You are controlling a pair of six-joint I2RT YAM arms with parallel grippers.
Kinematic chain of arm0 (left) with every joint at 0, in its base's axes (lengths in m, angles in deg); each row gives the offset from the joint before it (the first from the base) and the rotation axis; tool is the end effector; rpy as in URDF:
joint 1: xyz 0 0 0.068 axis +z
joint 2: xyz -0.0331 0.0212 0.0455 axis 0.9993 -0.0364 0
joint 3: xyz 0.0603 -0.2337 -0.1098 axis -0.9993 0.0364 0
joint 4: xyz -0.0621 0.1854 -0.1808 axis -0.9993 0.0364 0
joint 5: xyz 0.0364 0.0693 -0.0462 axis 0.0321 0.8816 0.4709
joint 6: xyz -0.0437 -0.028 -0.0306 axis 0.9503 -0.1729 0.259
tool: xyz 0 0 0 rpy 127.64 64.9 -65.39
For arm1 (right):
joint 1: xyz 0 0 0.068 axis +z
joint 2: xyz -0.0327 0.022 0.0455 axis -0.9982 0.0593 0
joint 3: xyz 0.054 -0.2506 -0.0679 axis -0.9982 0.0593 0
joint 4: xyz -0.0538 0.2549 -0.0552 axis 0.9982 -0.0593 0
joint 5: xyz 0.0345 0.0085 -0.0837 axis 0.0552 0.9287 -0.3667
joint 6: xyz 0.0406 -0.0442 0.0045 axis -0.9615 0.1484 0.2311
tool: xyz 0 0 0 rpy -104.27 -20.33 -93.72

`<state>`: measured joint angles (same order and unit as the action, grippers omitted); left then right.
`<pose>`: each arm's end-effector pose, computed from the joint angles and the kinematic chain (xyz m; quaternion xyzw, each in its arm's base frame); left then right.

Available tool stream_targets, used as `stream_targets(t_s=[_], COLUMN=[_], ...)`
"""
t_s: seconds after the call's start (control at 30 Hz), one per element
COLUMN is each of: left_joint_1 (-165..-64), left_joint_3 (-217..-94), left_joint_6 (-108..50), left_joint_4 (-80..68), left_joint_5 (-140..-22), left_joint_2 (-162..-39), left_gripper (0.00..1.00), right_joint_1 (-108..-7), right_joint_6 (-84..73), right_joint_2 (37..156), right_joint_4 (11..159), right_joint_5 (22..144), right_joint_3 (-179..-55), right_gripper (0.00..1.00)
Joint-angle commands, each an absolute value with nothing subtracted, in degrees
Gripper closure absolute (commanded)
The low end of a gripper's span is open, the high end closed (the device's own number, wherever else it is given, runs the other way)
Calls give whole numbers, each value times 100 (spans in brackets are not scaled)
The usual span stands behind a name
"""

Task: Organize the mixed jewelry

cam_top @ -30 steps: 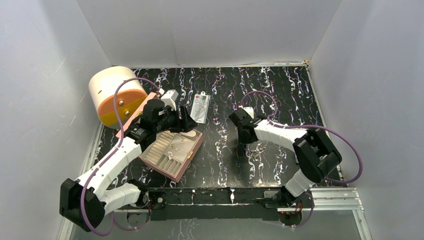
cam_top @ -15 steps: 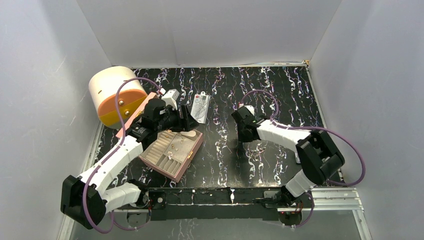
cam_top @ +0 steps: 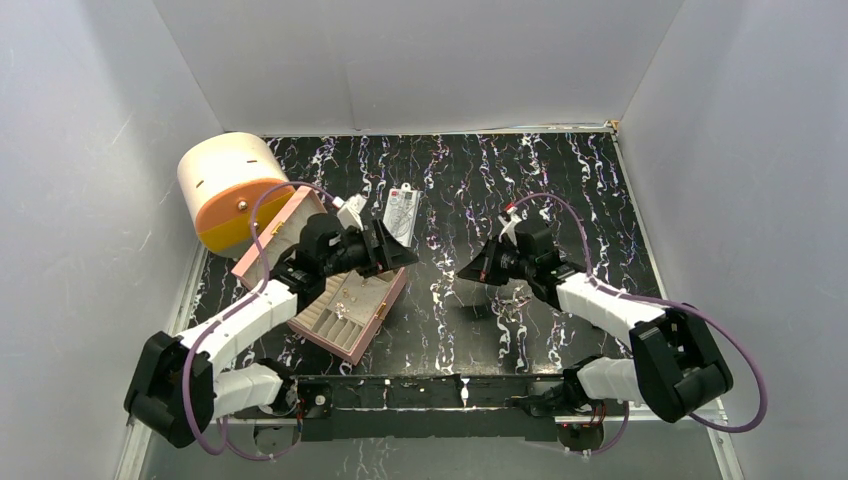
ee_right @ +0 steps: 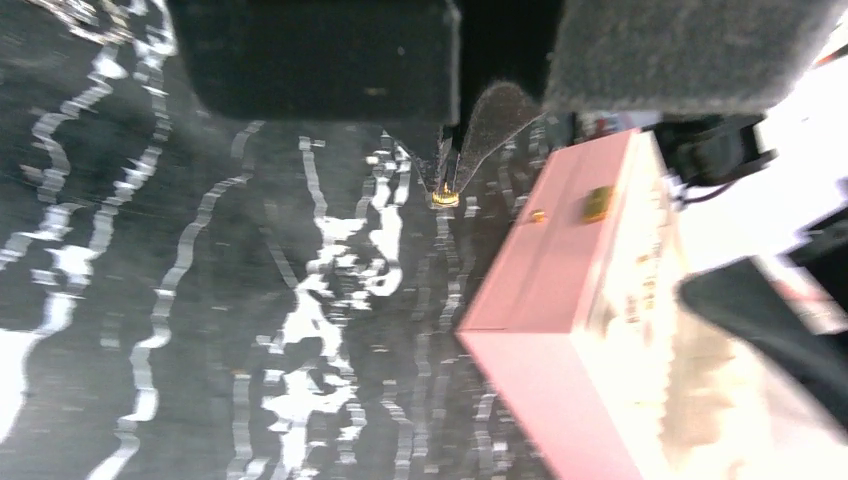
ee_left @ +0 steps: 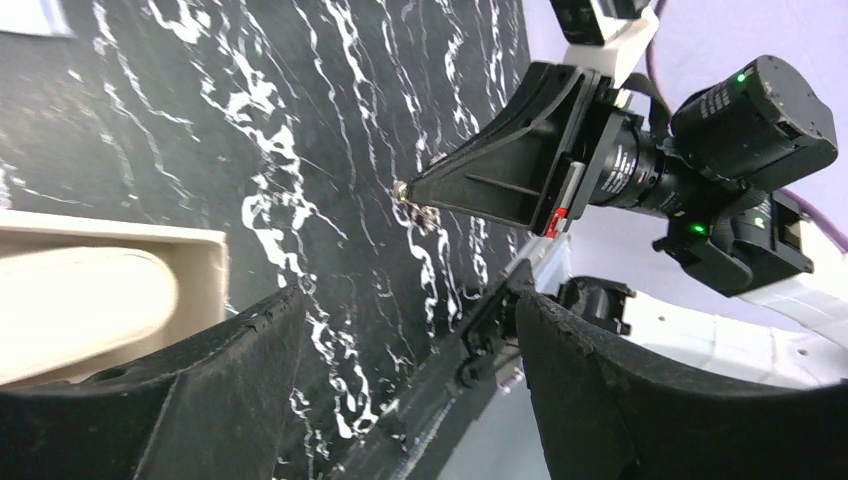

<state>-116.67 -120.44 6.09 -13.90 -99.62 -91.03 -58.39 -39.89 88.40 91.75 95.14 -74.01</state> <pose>0.2275 -0.1476 0.2429 0.0108 0.8014 -0.4953 0.3350 0.2316 0.1413 0.1775 0.0189 0.8742 0.3857 0.2944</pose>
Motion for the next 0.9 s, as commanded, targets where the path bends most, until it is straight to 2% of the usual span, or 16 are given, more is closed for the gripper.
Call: stream_targets(t_s=[0.0,0.2,0.4,0.67,0.87], left_joint_1=[-12059,-12535,-12644,-12709,-12729], left_joint_3=[-11903,-11831,-11665,-11731,-11773], left_joint_6=[1380,1499,1994,2392,2423], left_joint_4=[-2550,-2961,-3688,-4069,-4157], left_joint_5=[-10179,-9841,-9978,-10192,-10318], left_joint_2=[-9290,-9487,-9606,-9772,-9916], left_gripper=[26,29,40,47,60], right_joint_1=[-5893,-5903,-5906,-5906,-5905], right_joint_6=[-5003,-5732,-6354,-6741,-6874], right_joint_2=[8504,8231,8107,8091,8108], right_joint_4=[11132,11954,12712,13215,13361], right_joint_5=[10814,11171,11450,11619,11678], right_joint_3=[-7102,-6805,-6549,-6464,-6463], right_gripper=[100,100,100,100,100])
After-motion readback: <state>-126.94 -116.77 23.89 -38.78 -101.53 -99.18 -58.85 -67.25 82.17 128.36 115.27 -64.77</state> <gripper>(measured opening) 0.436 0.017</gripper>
